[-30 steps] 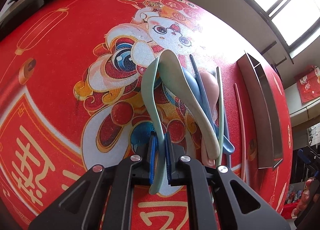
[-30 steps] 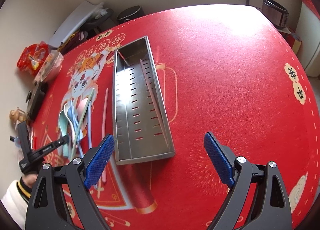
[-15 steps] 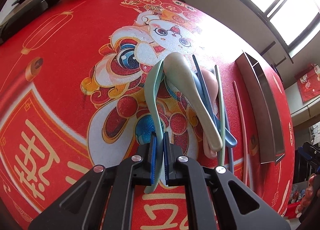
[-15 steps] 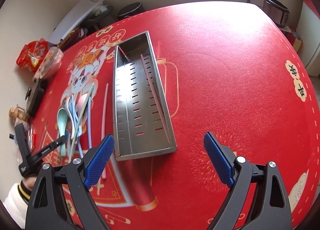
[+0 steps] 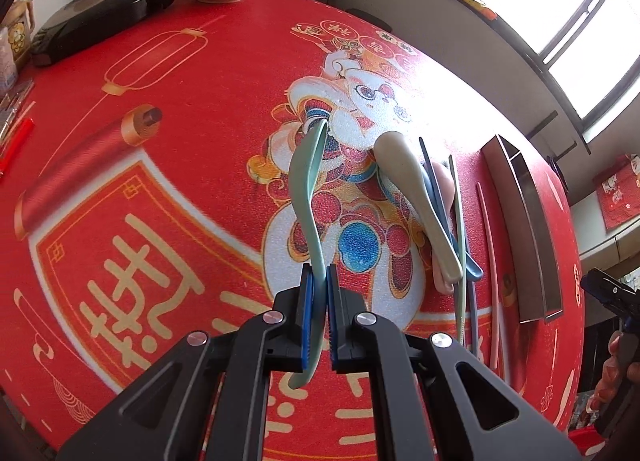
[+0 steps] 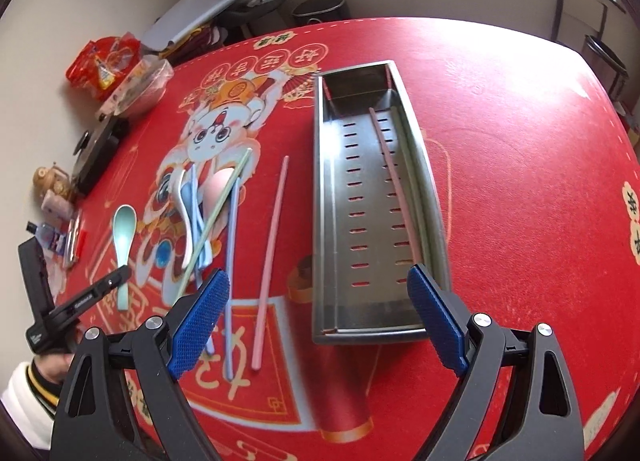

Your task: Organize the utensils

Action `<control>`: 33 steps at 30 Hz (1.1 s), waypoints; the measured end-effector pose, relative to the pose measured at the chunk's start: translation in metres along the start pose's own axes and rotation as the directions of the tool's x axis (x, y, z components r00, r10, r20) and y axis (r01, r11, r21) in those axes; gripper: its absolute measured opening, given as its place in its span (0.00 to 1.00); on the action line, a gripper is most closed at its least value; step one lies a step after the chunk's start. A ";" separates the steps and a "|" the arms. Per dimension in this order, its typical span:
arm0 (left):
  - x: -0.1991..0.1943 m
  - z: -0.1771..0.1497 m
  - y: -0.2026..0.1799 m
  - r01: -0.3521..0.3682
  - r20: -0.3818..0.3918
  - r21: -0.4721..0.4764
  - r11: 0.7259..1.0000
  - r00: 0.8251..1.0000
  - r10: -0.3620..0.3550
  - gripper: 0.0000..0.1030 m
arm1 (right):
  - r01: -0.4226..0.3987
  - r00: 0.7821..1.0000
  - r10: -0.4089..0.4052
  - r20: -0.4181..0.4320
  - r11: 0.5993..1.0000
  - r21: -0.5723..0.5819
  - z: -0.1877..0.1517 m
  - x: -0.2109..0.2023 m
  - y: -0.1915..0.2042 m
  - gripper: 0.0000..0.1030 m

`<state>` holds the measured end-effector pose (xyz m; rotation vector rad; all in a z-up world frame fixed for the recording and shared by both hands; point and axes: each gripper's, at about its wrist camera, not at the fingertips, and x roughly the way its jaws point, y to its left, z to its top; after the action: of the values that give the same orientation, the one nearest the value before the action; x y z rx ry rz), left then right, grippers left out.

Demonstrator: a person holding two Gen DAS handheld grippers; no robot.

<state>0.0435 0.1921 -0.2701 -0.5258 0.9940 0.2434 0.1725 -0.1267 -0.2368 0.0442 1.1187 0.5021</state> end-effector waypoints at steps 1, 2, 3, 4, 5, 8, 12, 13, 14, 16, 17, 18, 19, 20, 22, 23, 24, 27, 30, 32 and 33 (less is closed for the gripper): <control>-0.002 0.000 0.003 -0.004 0.002 0.000 1.000 1.000 0.004 0.06 | -0.008 1.000 0.008 -0.003 1.000 -0.019 0.002 0.003 0.007 0.81; -0.004 0.000 0.005 -0.005 0.004 -0.002 1.000 1.000 0.005 0.06 | -0.017 1.000 0.017 -0.008 0.999 -0.041 0.004 0.006 0.015 0.69; -0.006 0.000 0.008 -0.004 0.006 -0.006 1.000 1.000 0.004 0.06 | -0.023 1.000 0.021 -0.021 0.998 -0.065 0.007 0.011 0.023 0.68; -0.008 0.000 0.010 -0.004 0.009 -0.008 1.000 1.000 0.004 0.06 | -0.027 0.999 0.025 -0.028 0.996 -0.090 0.009 0.016 0.033 0.68; -0.009 0.001 0.013 -0.003 0.010 -0.010 1.000 1.000 0.003 0.06 | -0.034 0.999 0.030 -0.032 0.993 -0.116 0.012 0.021 0.043 0.66; -0.014 0.003 0.017 0.000 0.018 -0.009 1.000 1.000 0.000 0.06 | -0.070 0.997 0.060 -0.055 0.975 -0.211 0.019 0.039 0.077 0.48; -0.020 0.005 0.022 0.012 0.029 -0.011 1.000 1.000 -0.011 0.06 | -0.123 0.990 0.092 -0.110 0.939 -0.321 0.027 0.074 0.123 0.32; -0.021 0.005 0.024 0.013 0.030 -0.013 1.000 0.999 -0.013 0.06 | -0.134 0.987 0.096 -0.126 0.931 -0.338 0.028 0.083 0.132 0.30; -0.022 0.005 0.025 0.015 0.032 -0.015 1.000 0.999 -0.014 0.06 | -0.142 0.985 0.097 -0.142 0.924 -0.354 0.028 0.092 0.141 0.29; -0.025 0.004 0.029 0.018 0.035 -0.019 1.000 0.999 -0.018 0.06 | -0.143 0.983 0.087 -0.160 0.914 -0.381 0.029 0.107 0.156 0.28; -0.026 0.003 0.031 0.020 0.035 -0.020 1.000 0.999 -0.019 0.06 | -0.139 0.983 0.080 -0.163 0.909 -0.392 0.030 0.113 0.162 0.27; -0.027 0.003 0.033 0.021 0.035 -0.022 1.000 0.999 -0.020 0.06 | -0.135 0.984 0.074 -0.165 0.906 -0.400 0.030 0.118 0.167 0.27; -0.028 0.002 0.035 0.021 0.036 -0.024 0.999 0.999 -0.020 0.06 | -0.130 0.984 0.067 -0.166 0.905 -0.405 0.031 0.123 0.171 0.26; -0.029 0.002 0.037 0.021 0.036 -0.025 0.999 0.999 -0.020 0.06 | -0.119 0.985 0.054 -0.166 0.905 -0.409 0.031 0.128 0.174 0.26; -0.030 0.000 0.041 0.021 0.036 -0.031 0.999 0.999 -0.020 0.06 | -0.082 0.988 0.019 -0.156 0.909 -0.409 0.032 0.135 0.175 0.26; -0.031 0.000 0.043 0.021 0.036 -0.033 0.999 0.999 -0.020 0.06 | -0.071 0.988 0.009 -0.154 0.912 -0.404 0.033 0.138 0.175 0.25; -0.031 -0.001 0.045 0.021 0.036 -0.037 0.999 0.999 -0.020 0.06 | -0.067 0.988 0.007 -0.153 0.916 -0.395 0.032 0.140 0.174 0.24; -0.032 -0.002 0.051 0.023 0.034 -0.045 0.999 0.999 -0.021 0.06 | -0.071 0.987 0.008 -0.157 0.915 -0.398 0.031 0.142 0.177 0.24; -0.032 -0.002 0.055 0.022 0.034 -0.052 0.998 0.999 -0.020 0.06 | -0.093 0.983 0.019 -0.184 0.910 -0.403 0.026 0.146 0.184 0.23; -0.033 -0.002 0.059 0.022 0.035 -0.058 0.998 0.999 -0.020 0.06 | -0.110 0.980 0.032 -0.196 0.909 -0.403 0.023 0.148 0.189 0.23; -0.033 -0.002 0.060 0.020 0.034 -0.060 0.998 0.999 -0.018 0.06 | -0.119 0.979 0.040 -0.201 0.909 -0.400 0.021 0.148 0.190 0.23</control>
<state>-0.0006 0.2434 -0.2615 -0.5840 0.9506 0.2646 0.1717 0.1071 -0.2994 -0.3331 1.1788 0.8213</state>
